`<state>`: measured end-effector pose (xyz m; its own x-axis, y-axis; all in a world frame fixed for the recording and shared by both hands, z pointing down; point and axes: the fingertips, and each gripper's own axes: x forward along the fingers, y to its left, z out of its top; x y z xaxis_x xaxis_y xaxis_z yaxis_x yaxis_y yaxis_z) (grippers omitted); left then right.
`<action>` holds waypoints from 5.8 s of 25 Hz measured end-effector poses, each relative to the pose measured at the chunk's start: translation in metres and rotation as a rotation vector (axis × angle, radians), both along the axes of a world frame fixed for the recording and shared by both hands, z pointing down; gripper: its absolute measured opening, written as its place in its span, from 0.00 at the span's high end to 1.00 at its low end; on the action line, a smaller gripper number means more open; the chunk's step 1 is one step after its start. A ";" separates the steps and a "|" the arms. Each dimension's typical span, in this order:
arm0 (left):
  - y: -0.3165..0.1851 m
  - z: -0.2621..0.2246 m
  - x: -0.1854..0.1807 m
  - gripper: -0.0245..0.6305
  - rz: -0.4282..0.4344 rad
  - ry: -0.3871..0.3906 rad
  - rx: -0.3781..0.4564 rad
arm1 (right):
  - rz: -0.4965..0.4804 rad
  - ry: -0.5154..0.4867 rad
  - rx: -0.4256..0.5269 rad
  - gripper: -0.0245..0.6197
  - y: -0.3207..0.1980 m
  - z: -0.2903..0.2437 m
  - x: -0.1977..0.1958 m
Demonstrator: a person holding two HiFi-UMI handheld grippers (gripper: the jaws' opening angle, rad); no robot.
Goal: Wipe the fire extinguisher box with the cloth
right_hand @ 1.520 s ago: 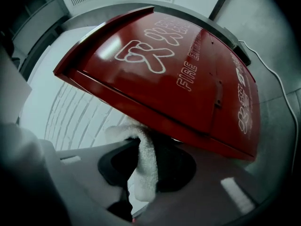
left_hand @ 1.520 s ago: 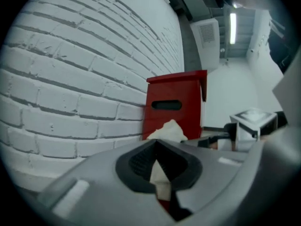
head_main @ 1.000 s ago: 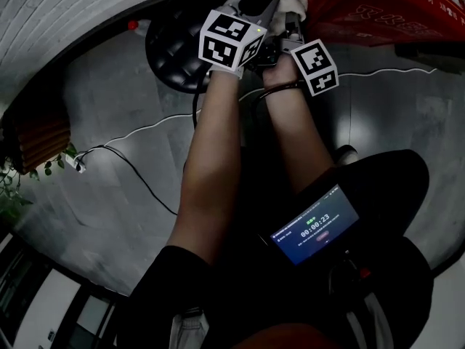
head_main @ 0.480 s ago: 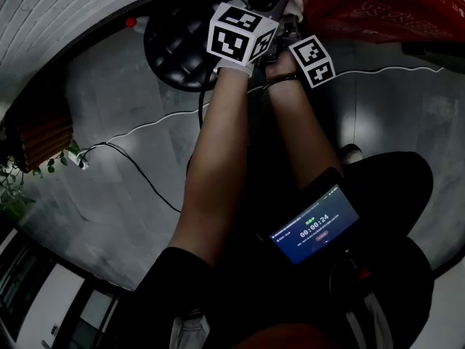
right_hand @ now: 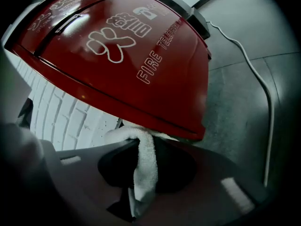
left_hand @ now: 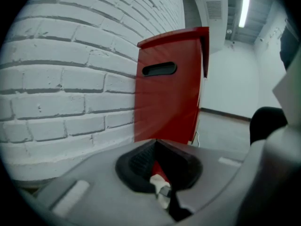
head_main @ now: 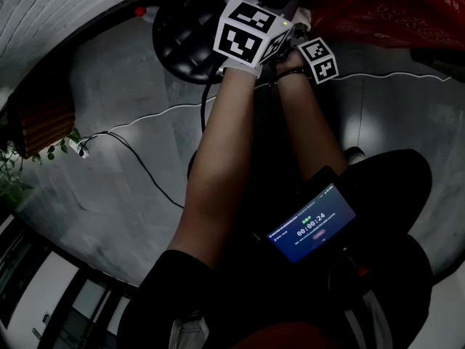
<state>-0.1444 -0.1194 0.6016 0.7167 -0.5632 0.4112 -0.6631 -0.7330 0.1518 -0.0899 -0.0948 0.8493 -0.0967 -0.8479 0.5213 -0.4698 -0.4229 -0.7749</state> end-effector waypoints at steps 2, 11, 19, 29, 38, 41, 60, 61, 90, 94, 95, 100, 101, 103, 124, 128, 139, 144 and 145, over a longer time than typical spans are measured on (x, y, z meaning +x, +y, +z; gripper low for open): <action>0.001 -0.007 0.001 0.96 0.001 -0.002 0.017 | -0.008 0.021 -0.022 0.83 0.004 0.008 0.002; -0.012 -0.011 -0.020 0.96 -0.037 -0.097 0.110 | -0.107 0.047 0.099 0.84 0.003 -0.053 -0.030; -0.028 -0.037 -0.057 0.96 -0.107 -0.027 0.159 | -0.273 0.256 0.440 0.84 -0.046 -0.201 -0.058; -0.030 -0.087 -0.081 0.96 -0.165 0.079 0.257 | -0.115 0.111 0.574 0.84 -0.098 -0.291 -0.053; -0.023 -0.094 -0.097 0.96 -0.179 0.089 0.267 | 0.135 -0.106 0.432 0.84 -0.105 -0.222 -0.020; -0.020 -0.095 -0.100 0.96 -0.179 0.086 0.266 | 0.182 -0.137 0.392 0.83 -0.099 -0.201 -0.011; -0.009 -0.097 -0.079 0.96 -0.143 0.037 0.278 | 0.157 -0.071 0.100 0.83 -0.047 -0.042 0.003; -0.008 -0.098 -0.078 0.96 -0.142 0.035 0.279 | 0.150 -0.062 0.081 0.83 -0.042 -0.033 0.004; 0.068 -0.172 0.046 0.96 -0.115 0.190 0.488 | -0.317 0.699 0.708 0.83 0.092 -0.322 0.086; 0.079 -0.173 0.048 0.96 -0.114 0.119 0.503 | -0.380 0.759 0.826 0.83 0.099 -0.378 0.101; 0.084 -0.177 0.049 0.96 -0.130 0.129 0.509 | -0.417 0.769 0.839 0.83 0.103 -0.385 0.104; 0.114 -0.188 0.062 0.96 -0.181 0.182 0.454 | -0.619 0.795 0.883 0.83 0.125 -0.415 0.116; 0.120 -0.192 0.070 0.96 -0.173 0.191 0.446 | -0.640 0.797 0.886 0.83 0.128 -0.422 0.121; 0.133 -0.200 0.087 0.96 -0.153 0.194 0.450 | -0.663 0.814 0.897 0.83 0.134 -0.434 0.136; 0.262 -0.310 0.117 0.96 -0.167 0.149 0.319 | -0.995 0.722 0.848 0.83 0.232 -0.593 0.143; 0.303 -0.425 0.120 0.96 -0.107 0.137 0.313 | -1.024 0.697 0.849 0.83 0.270 -0.686 0.143; 0.395 -0.719 0.156 0.96 -0.084 0.145 0.337 | -1.047 0.556 0.884 0.83 0.369 -0.959 0.183; 0.424 -0.771 0.162 0.96 -0.090 0.175 0.303 | -1.055 0.625 0.879 0.83 0.392 -1.017 0.191; 0.428 -0.779 0.161 0.96 -0.090 0.178 0.303 | -1.058 0.632 0.875 0.83 0.394 -1.025 0.189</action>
<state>0.0168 0.3083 -0.1774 0.7037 -0.7048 0.0895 -0.7101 -0.7019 0.0554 0.0990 0.2992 -0.1754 -0.8028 -0.5891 0.0921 -0.5959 0.7878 -0.1560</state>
